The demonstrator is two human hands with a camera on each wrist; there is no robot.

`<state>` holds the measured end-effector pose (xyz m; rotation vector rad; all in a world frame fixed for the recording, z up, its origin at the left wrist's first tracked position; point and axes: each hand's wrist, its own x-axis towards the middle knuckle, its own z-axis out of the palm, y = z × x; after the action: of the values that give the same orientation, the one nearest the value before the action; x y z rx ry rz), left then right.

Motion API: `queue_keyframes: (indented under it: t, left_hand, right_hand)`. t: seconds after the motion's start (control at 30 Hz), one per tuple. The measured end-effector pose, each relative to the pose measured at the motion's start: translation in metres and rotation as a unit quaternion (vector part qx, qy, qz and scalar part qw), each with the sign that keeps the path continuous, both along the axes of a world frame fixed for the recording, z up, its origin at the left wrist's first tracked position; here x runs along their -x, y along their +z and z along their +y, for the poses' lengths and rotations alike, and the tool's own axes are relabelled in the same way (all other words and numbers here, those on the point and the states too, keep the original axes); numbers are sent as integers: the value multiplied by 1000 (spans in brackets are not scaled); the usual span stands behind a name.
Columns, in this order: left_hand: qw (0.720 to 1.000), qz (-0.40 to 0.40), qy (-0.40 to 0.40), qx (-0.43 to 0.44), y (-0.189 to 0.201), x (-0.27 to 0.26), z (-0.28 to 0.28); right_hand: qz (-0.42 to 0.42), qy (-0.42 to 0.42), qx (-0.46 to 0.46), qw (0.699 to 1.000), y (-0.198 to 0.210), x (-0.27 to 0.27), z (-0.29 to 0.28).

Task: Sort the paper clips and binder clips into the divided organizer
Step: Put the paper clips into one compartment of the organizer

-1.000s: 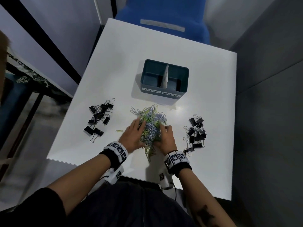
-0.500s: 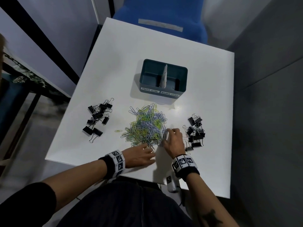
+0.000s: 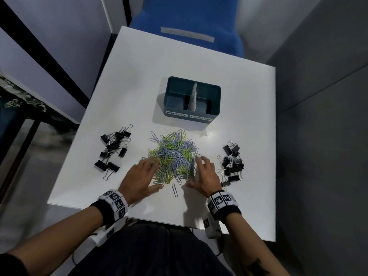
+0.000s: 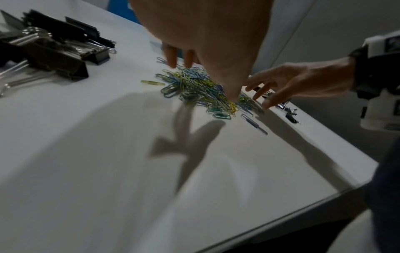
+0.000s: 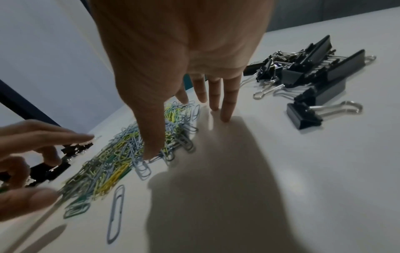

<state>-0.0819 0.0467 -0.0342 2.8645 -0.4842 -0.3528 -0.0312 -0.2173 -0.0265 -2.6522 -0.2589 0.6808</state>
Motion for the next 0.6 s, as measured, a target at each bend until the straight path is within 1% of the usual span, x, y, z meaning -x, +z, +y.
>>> queue_keyframes:
  t: [0.03,0.07,0.13,0.17,0.23,0.33,0.43,0.53,0.6]
  left_hand:
    - [998,42,36,-17,0,-1,1]
    - [995,80,57,-27,0,-2,-1]
    - [987,142,63,-29,2,-7,-9]
    - [986,154,55,-27,3,-11,-15]
    - [986,159,45,-15,6,-20,-27]
    - [987,152,43,38,6,-34,-38]
    - [989,128,39,65,5,-40,-36]
    - [995,87,33,39,10,-39,-27]
    - [995,93,44,-4,10,-34,-19]
  right_hand:
    - [4,25,25,999,-1,-1,4]
    - [11,52,52,997,-2,-2,10]
    - [16,89,97,991,-5,-3,23]
    - [14,92,109,990,-6,-4,29]
    - [2,75,112,991,-9,-5,38]
    - [-28,33,93,995,-8,-10,45]
    - [-39,36,78,996,-1,-11,43]
    - [-36,34,65,997,3,-11,31]
    - [-27,31,71,997,2,-13,21]
